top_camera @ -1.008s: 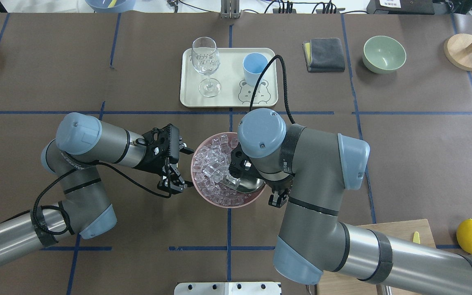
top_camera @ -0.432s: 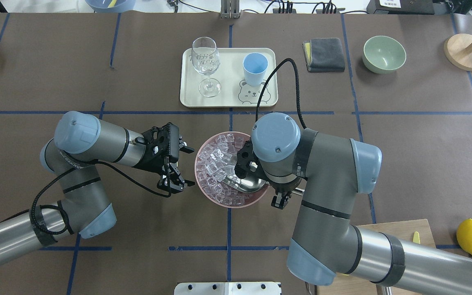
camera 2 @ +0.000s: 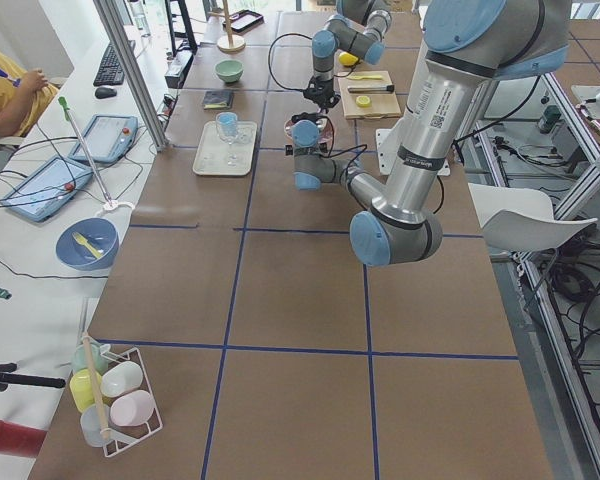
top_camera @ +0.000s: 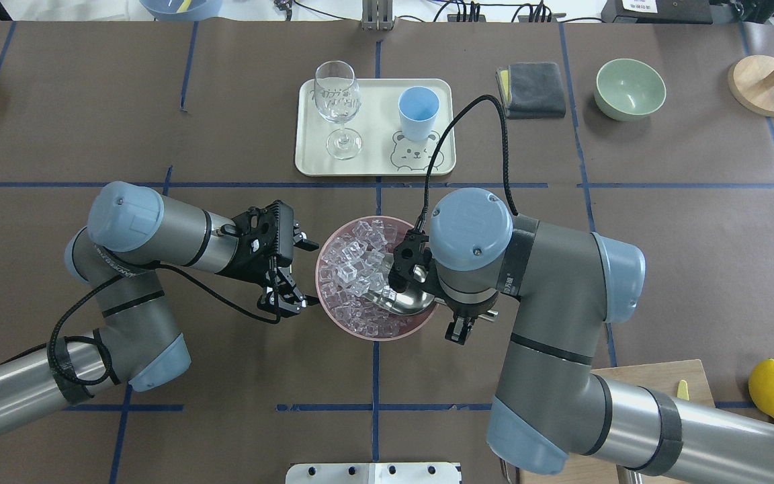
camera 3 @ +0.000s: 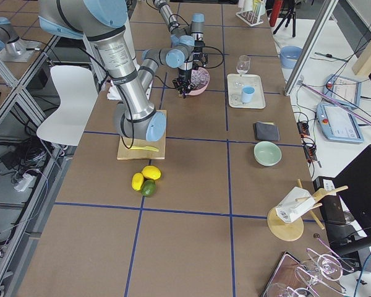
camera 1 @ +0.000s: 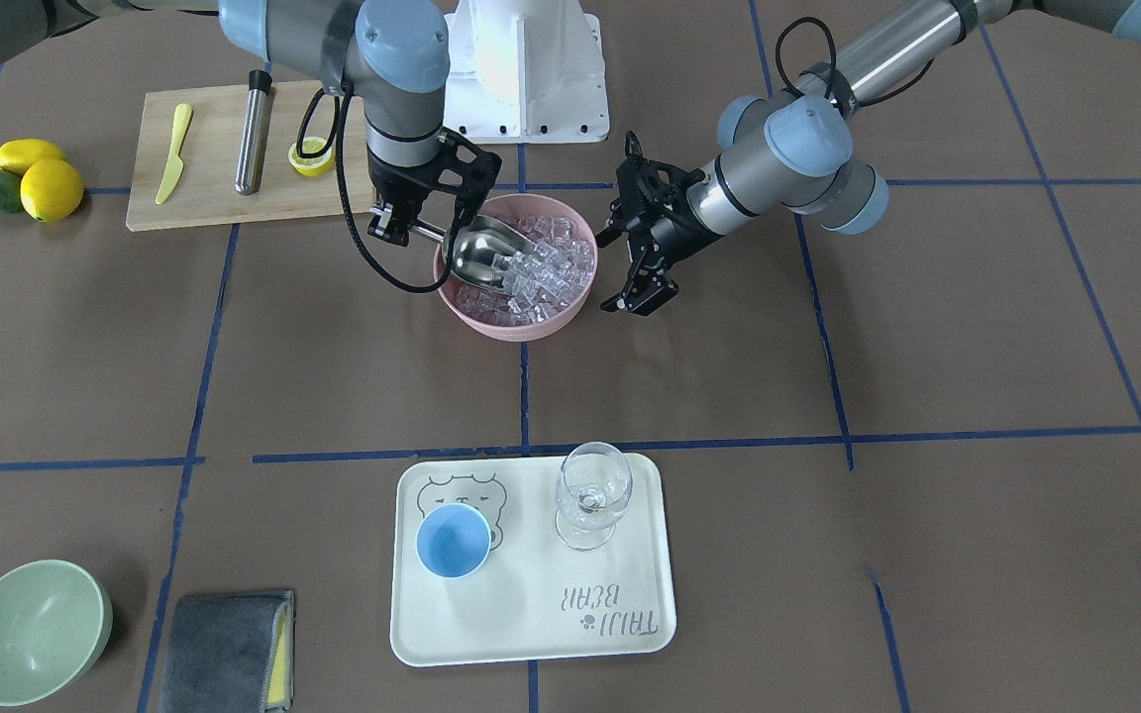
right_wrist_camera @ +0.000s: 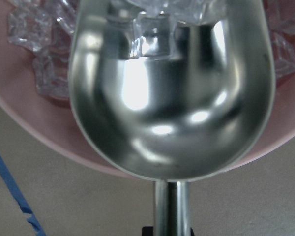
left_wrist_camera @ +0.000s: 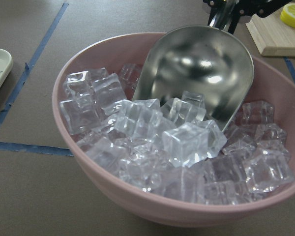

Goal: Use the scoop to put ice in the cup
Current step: 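Drag the scoop through the ice with the right gripper while the left steadies the bowl, then lift the filled scoop out of the bowl toward the white tray with the right gripper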

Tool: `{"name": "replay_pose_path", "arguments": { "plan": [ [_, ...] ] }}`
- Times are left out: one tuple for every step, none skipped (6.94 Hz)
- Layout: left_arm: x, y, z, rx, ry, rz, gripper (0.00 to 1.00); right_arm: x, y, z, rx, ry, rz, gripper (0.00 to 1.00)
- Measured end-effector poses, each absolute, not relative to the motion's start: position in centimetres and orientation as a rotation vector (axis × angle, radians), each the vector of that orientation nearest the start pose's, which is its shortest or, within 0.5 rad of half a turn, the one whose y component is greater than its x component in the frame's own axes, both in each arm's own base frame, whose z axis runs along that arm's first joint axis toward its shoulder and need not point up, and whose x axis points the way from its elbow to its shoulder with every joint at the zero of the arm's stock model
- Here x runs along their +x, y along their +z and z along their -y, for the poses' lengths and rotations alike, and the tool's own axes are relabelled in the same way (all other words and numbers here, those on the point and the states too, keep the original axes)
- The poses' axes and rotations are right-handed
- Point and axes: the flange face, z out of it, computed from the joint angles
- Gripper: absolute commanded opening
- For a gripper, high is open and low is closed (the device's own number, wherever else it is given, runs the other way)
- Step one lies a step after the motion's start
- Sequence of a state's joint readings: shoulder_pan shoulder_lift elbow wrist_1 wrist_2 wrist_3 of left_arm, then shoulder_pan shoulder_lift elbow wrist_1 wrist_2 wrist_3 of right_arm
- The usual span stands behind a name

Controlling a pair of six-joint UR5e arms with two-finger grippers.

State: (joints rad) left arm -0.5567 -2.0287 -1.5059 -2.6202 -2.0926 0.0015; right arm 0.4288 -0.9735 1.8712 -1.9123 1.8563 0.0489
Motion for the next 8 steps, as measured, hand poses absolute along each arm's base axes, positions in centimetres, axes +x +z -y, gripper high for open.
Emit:
{"name": "replay_pose_path", "arguments": {
  "plan": [
    [50.5,30.4,41.4,1.099,1.187,-1.135,1.00,-51.7,24.0,34.9,0.343,-1.116,0.598,0.00],
    [50.3,30.3,41.4,1.100,1.190,-1.141,1.00,-51.7,25.3,34.2,0.369,-1.097,0.631,0.00],
    [50.2,30.3,41.4,1.099,1.192,-1.144,1.00,-51.7,25.9,33.9,0.393,-1.085,0.658,0.00],
    [50.1,30.3,41.4,1.099,1.193,-1.145,1.00,-51.5,25.8,33.7,0.410,-1.078,0.676,0.00],
    [50.1,30.3,41.5,1.099,1.193,-1.145,1.00,-51.1,25.4,33.6,0.424,-1.073,0.688,0.00],
    [50.0,30.3,41.5,1.098,1.192,-1.145,1.00,-50.7,25.0,33.5,0.435,-1.069,0.697,0.00],
    [50.0,30.3,41.5,1.098,1.192,-1.144,1.00,-50.4,24.7,33.4,0.442,-1.065,0.703,0.00],
    [49.9,30.4,41.6,1.098,1.191,-1.142,1.00,-50.0,24.5,33.3,0.448,-1.061,0.708,0.00]
  ]
}}
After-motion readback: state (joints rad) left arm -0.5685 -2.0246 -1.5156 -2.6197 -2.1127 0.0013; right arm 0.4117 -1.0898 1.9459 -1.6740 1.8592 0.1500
